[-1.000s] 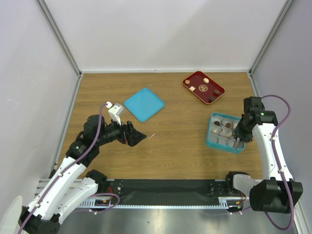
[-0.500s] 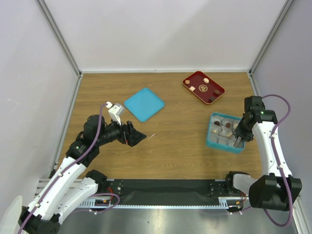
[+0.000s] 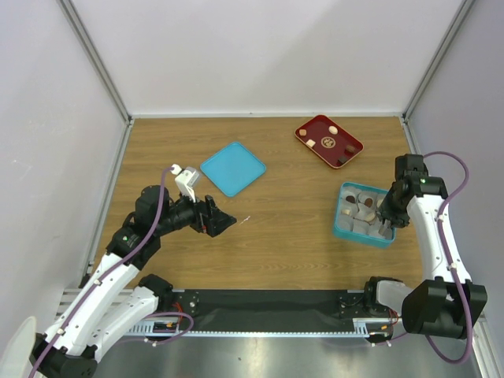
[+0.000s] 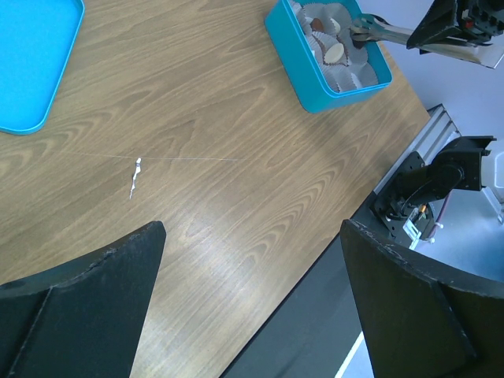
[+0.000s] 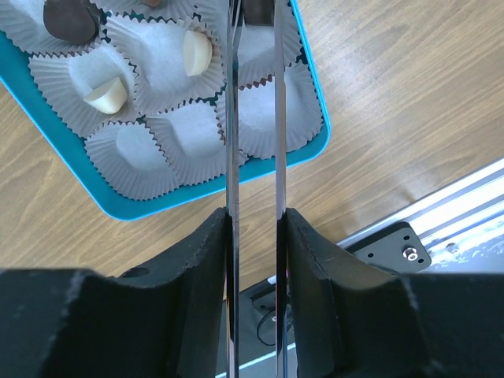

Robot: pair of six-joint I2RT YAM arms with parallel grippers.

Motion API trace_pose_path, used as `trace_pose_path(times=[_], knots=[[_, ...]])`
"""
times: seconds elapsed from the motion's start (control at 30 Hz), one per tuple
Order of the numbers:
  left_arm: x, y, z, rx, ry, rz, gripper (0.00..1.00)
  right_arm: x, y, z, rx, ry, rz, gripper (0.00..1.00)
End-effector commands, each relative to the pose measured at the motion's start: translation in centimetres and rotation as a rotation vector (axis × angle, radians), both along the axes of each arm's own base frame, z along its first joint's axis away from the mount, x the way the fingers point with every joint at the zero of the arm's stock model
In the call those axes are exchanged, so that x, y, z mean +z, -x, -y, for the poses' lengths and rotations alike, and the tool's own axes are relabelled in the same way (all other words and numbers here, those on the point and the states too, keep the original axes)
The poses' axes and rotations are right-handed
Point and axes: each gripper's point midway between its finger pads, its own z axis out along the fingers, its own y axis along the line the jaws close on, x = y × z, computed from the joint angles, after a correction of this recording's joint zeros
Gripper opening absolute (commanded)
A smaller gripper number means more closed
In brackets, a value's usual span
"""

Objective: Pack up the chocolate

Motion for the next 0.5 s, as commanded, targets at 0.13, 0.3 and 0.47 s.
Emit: trace_pose_path(times=[0.13, 0.3, 0.47], knots=[[0.9, 0.0, 0.2, -0.012, 0.024, 0.030, 1.00, 1.1, -0.3, 0.4, -0.005, 0.018, 0.040, 0.39], [0.9, 0.0, 0.2, -0.010, 0.025, 0.030, 1.00, 3.2, -0.8, 0.8, -0.007, 0.045, 0.070, 0.40], [0.7, -0.2, 0.3, -0.007, 0.019, 0.022, 1.00, 7.2, -3.6, 1.4, 0.007, 0.075, 0.157, 0.41]])
